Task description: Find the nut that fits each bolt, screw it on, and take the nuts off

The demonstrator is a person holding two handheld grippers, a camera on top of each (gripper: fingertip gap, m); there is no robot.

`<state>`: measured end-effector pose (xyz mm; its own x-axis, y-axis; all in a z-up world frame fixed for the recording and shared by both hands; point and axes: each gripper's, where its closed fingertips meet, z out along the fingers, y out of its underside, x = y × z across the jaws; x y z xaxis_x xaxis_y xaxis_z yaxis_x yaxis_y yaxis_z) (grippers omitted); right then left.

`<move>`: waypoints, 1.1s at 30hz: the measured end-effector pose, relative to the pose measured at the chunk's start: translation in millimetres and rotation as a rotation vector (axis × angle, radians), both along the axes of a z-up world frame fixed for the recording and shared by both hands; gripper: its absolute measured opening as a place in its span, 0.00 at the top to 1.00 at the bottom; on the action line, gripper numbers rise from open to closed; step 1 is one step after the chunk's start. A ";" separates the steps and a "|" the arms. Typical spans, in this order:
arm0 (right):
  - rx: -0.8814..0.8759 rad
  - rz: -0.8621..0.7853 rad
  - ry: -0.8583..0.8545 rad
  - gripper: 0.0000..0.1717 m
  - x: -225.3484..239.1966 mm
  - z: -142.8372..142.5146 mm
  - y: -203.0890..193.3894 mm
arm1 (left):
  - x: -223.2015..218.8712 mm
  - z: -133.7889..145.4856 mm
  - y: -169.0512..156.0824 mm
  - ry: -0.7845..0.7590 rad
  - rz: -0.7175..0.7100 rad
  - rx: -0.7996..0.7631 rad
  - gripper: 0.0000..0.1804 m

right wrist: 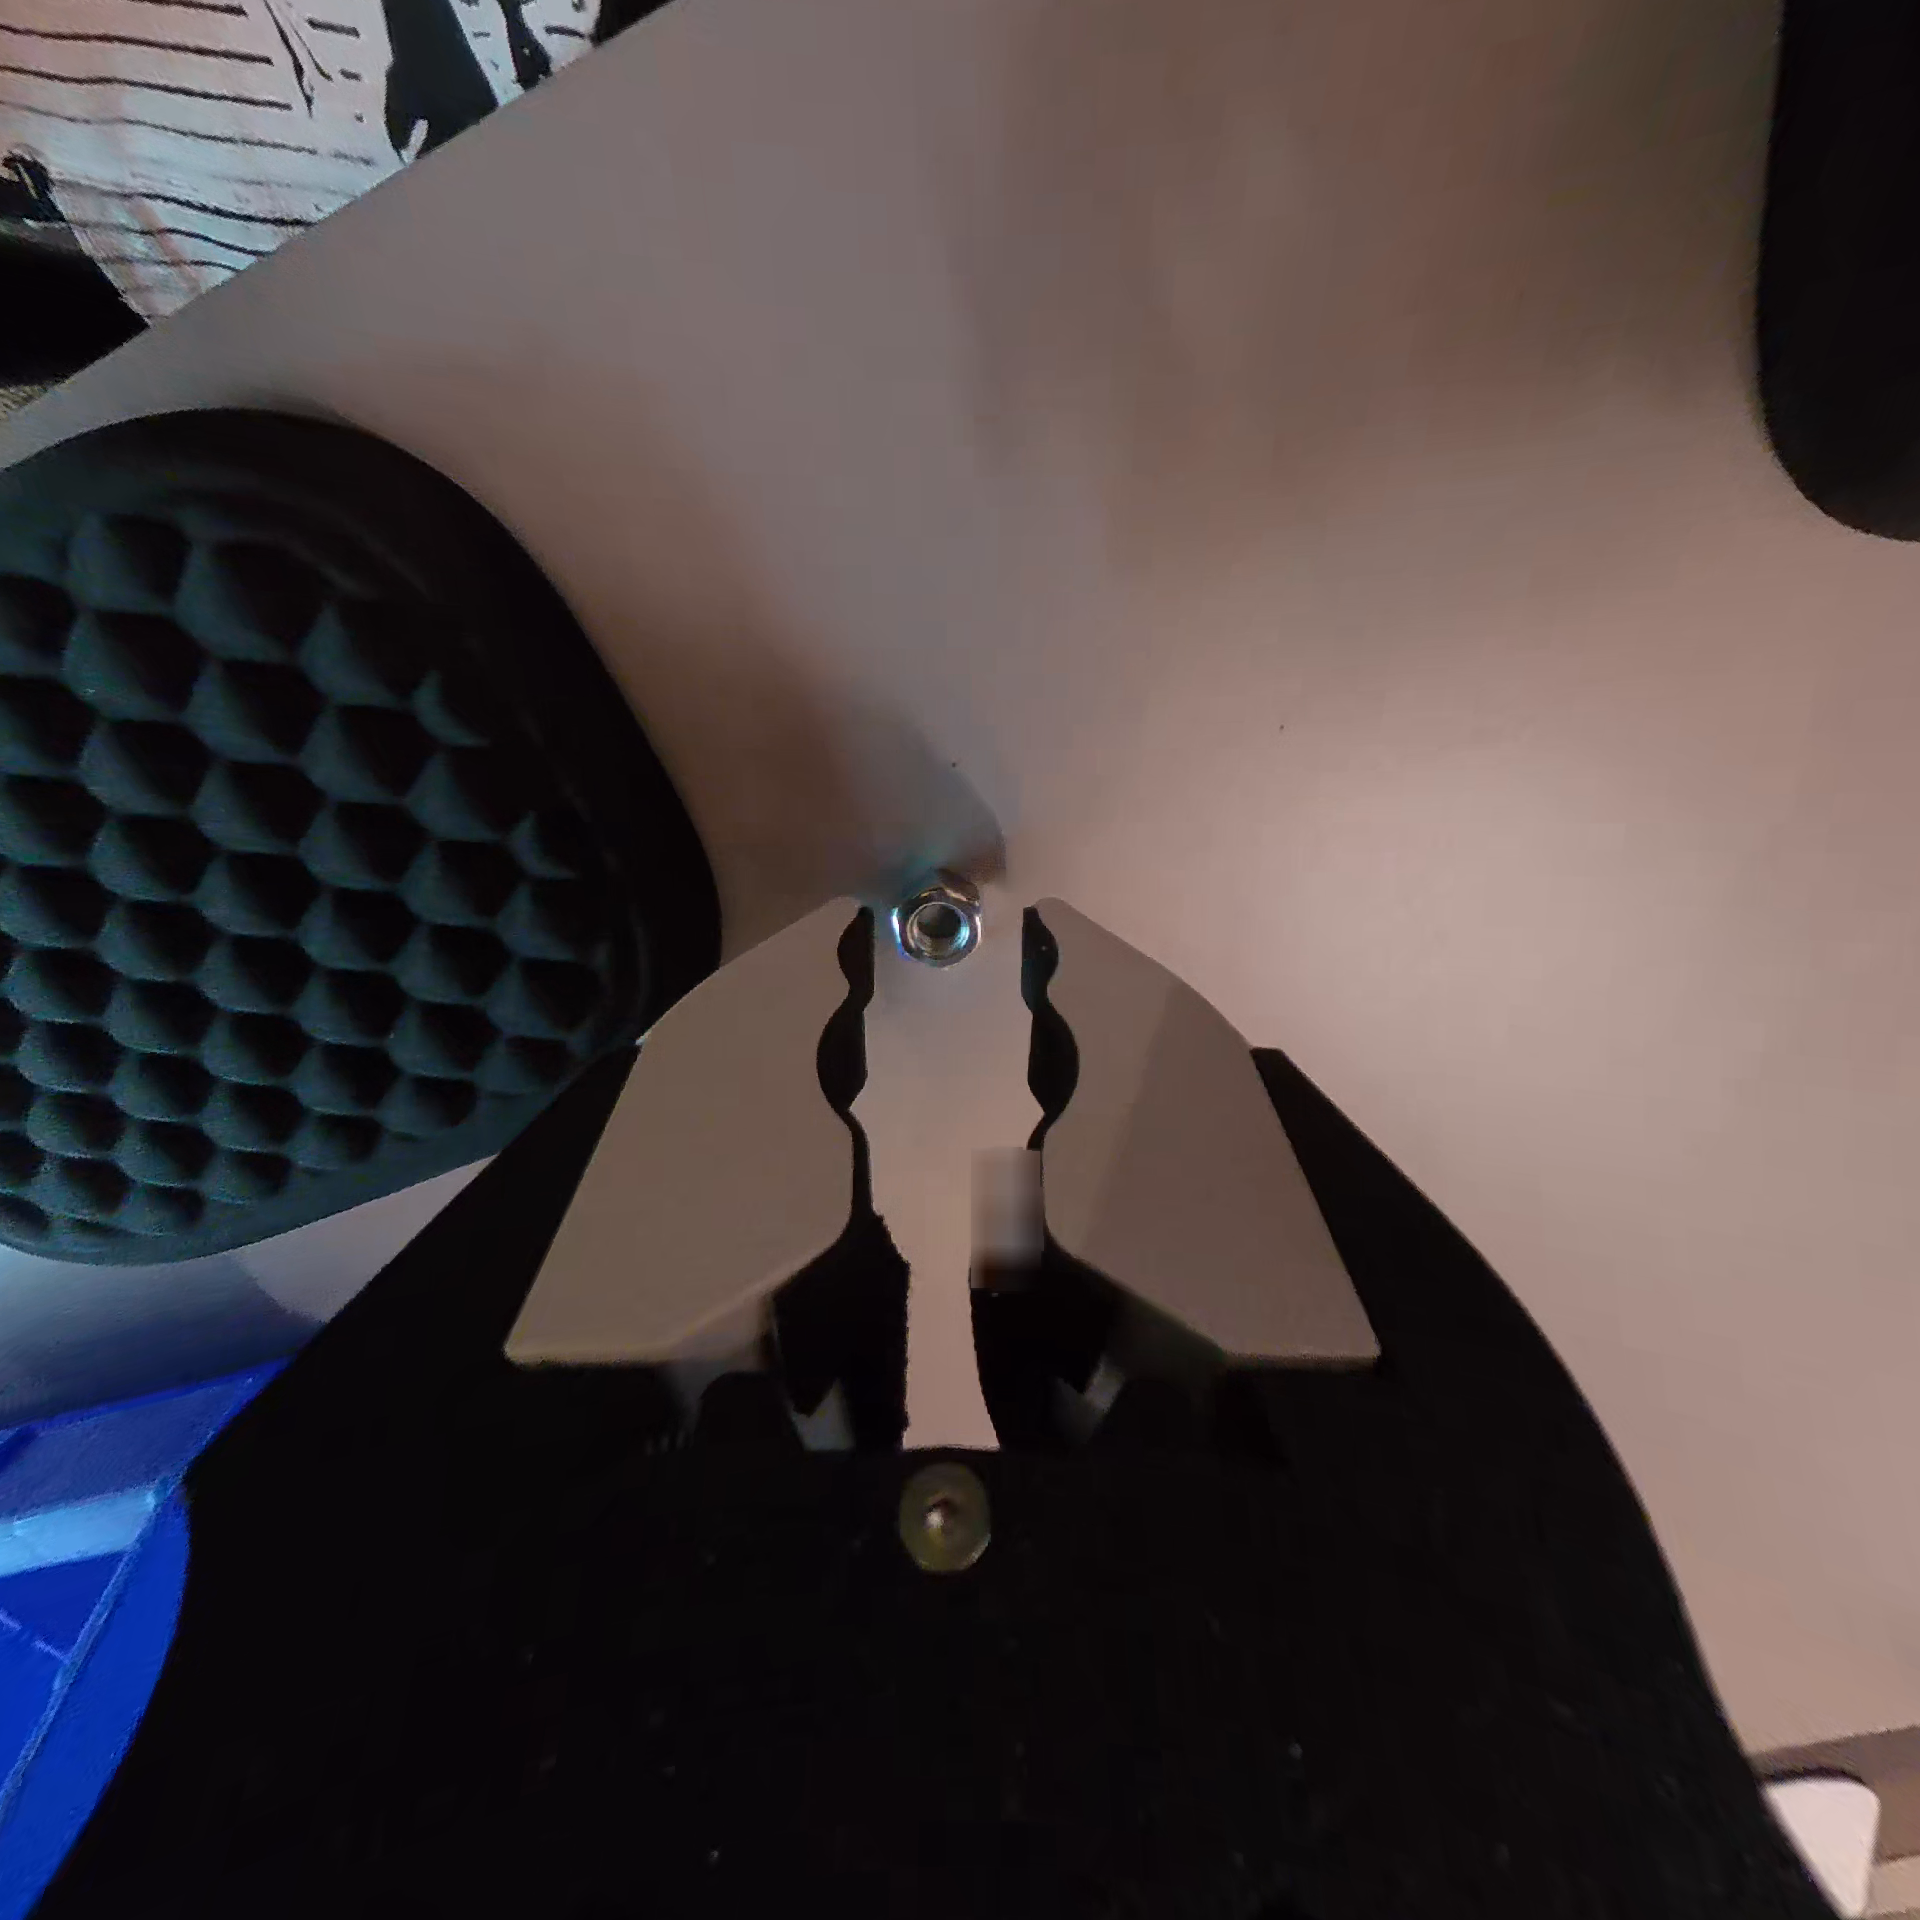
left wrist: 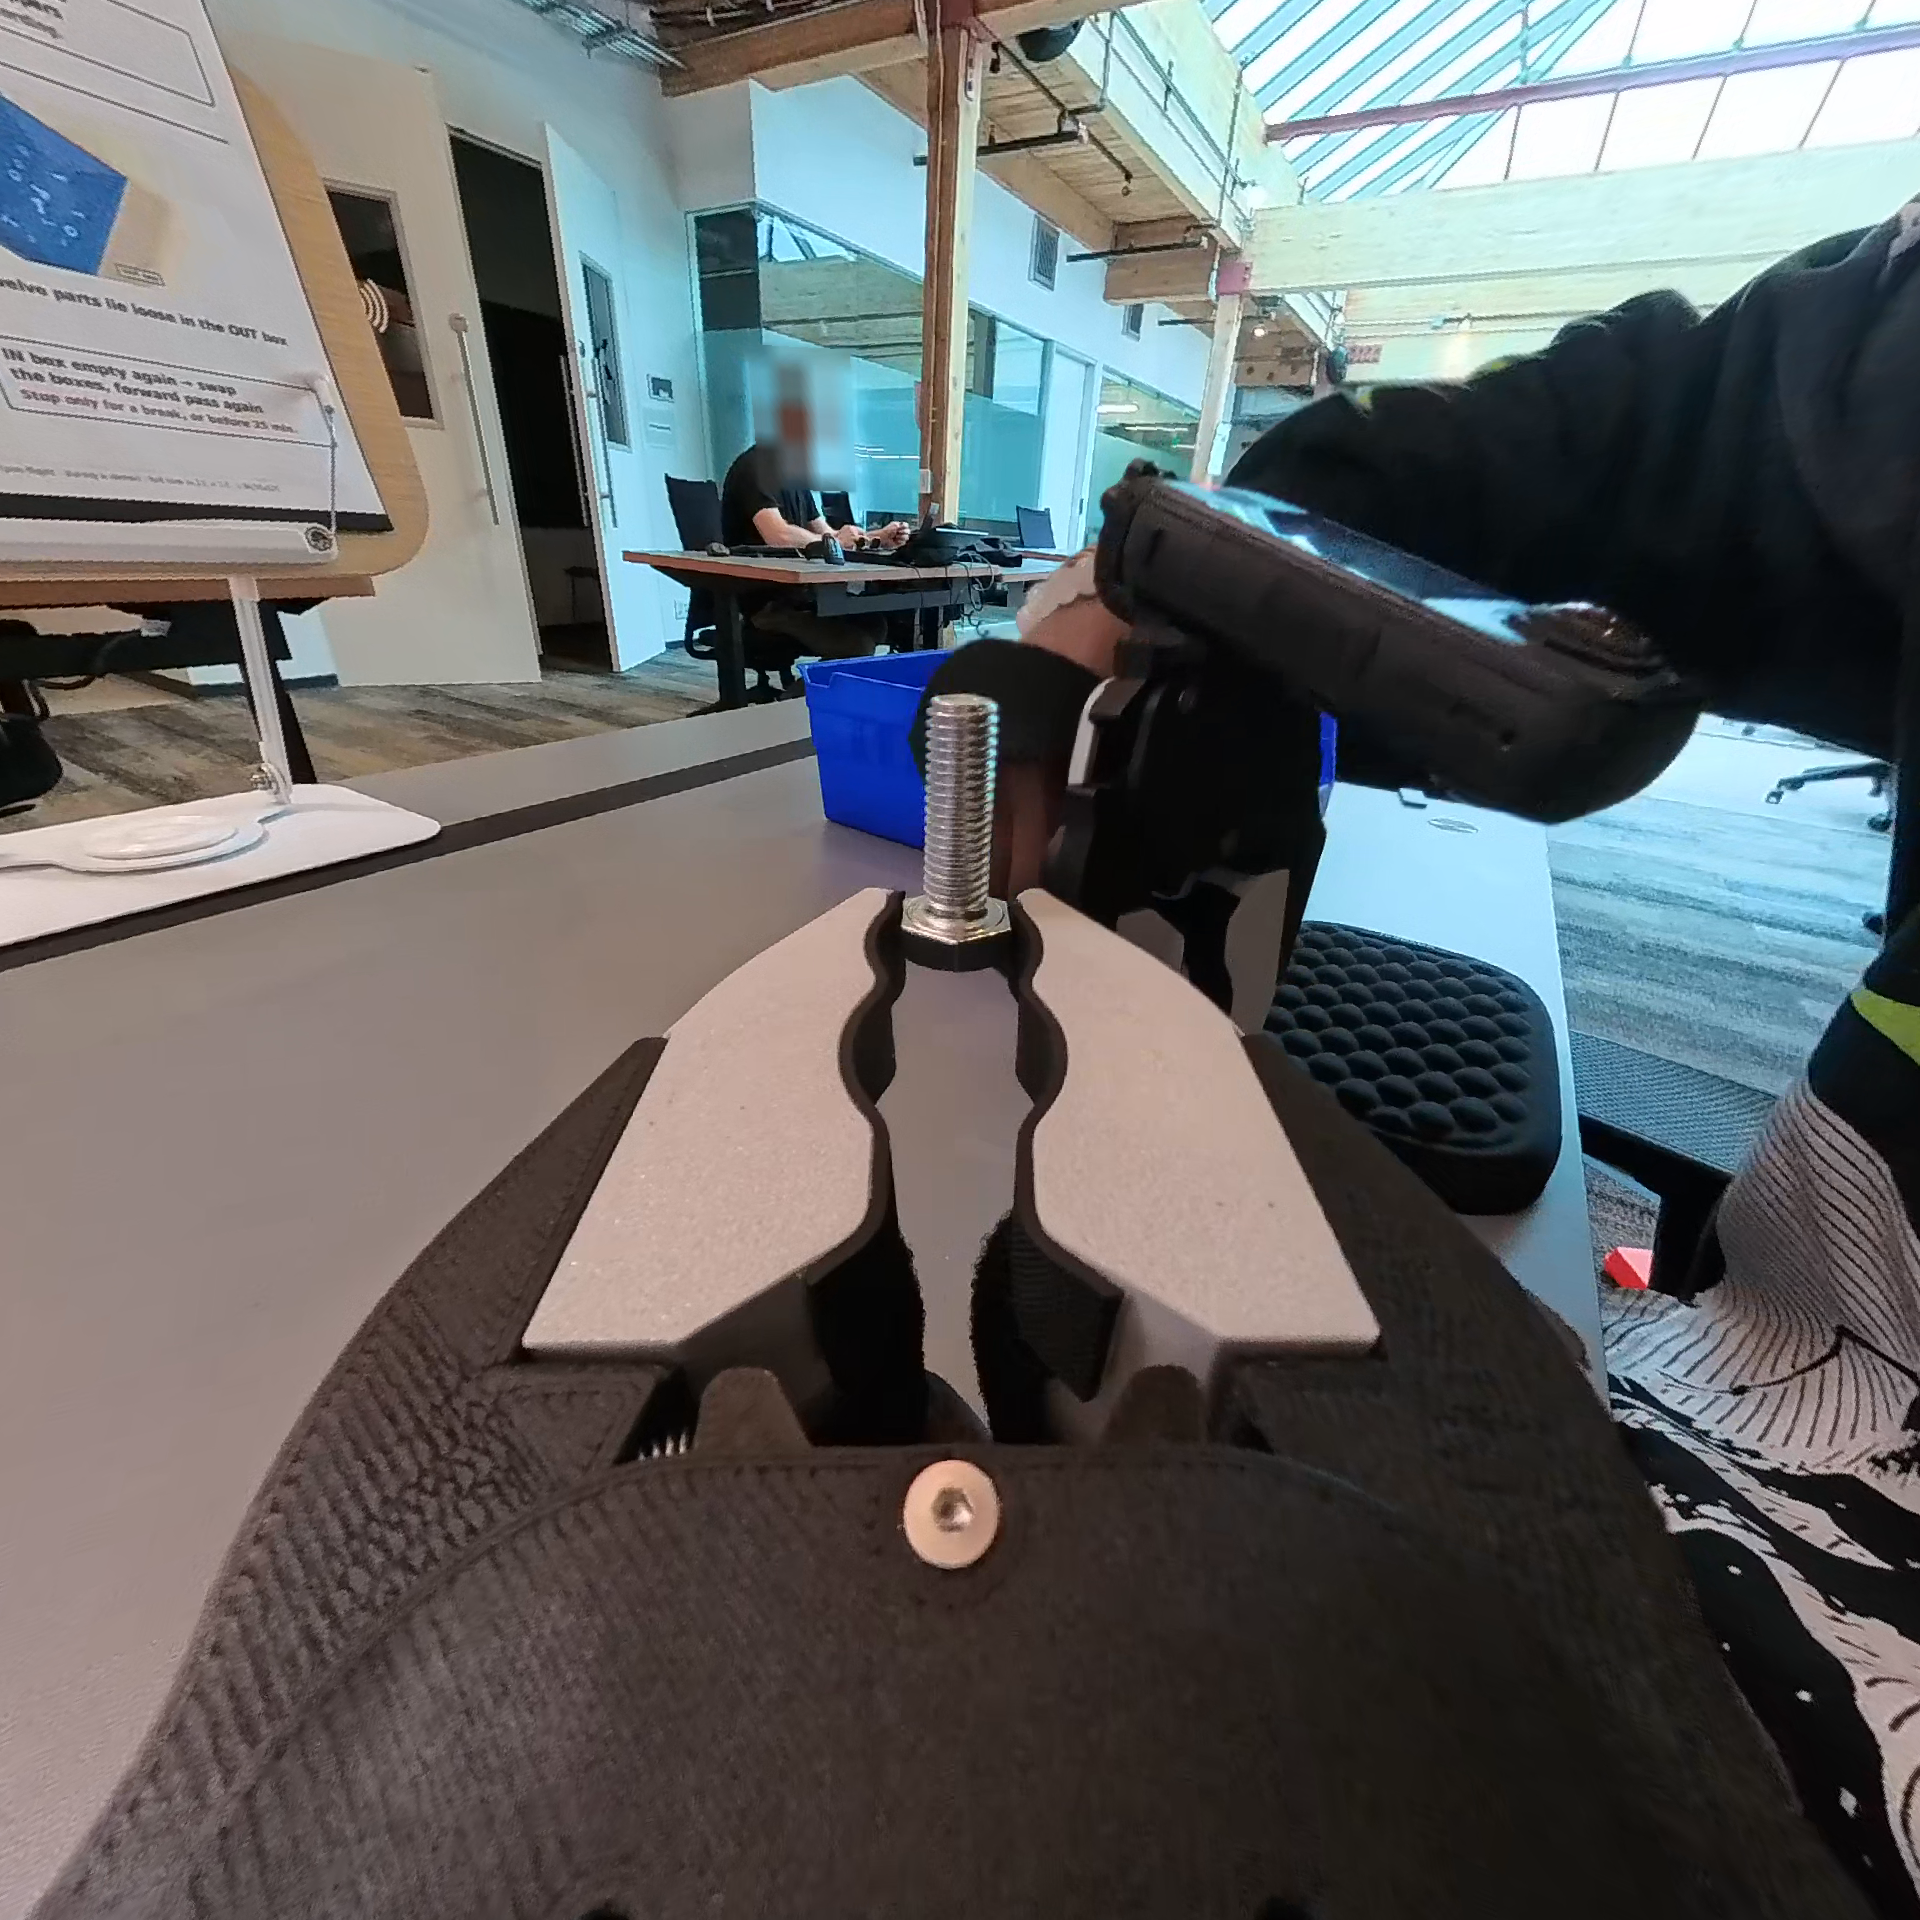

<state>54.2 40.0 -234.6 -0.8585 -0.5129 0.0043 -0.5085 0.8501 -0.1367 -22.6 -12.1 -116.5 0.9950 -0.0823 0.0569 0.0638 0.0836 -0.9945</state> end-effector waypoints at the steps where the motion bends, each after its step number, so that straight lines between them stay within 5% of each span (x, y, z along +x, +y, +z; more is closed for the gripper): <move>1: 0.007 -0.003 -0.008 0.84 0.6 -2.3 1.6 | 0.1 0.0 -0.1 -0.001 -0.001 0.001 0.90; 6: 0.002 -0.053 -0.028 0.90 0.8 -9.1 5.0 | 0.2 -0.5 0.4 -0.003 -0.005 -0.003 0.90; 10: -0.065 -0.267 -0.092 0.90 -0.7 -1.5 3.4 | 1.0 -1.8 1.4 -0.001 -0.010 -0.012 0.90; 14: -0.203 -0.579 -0.197 0.90 -12.2 49.5 -4.9 | 5.3 -3.0 2.6 0.025 -0.023 -0.022 0.90; 18: -0.347 -0.697 -0.165 0.90 -32.0 121.0 -16.0 | 19.6 -1.4 7.1 0.040 -0.085 -0.041 0.90; 23: -0.362 -0.548 -0.110 0.90 -25.1 173.3 -41.2 | 52.6 -7.3 11.3 0.045 -0.275 -0.078 0.90; 33: -0.176 -0.177 -0.039 0.90 -11.0 152.4 -68.5 | 78.3 -10.7 5.1 -0.005 -0.478 -0.088 0.90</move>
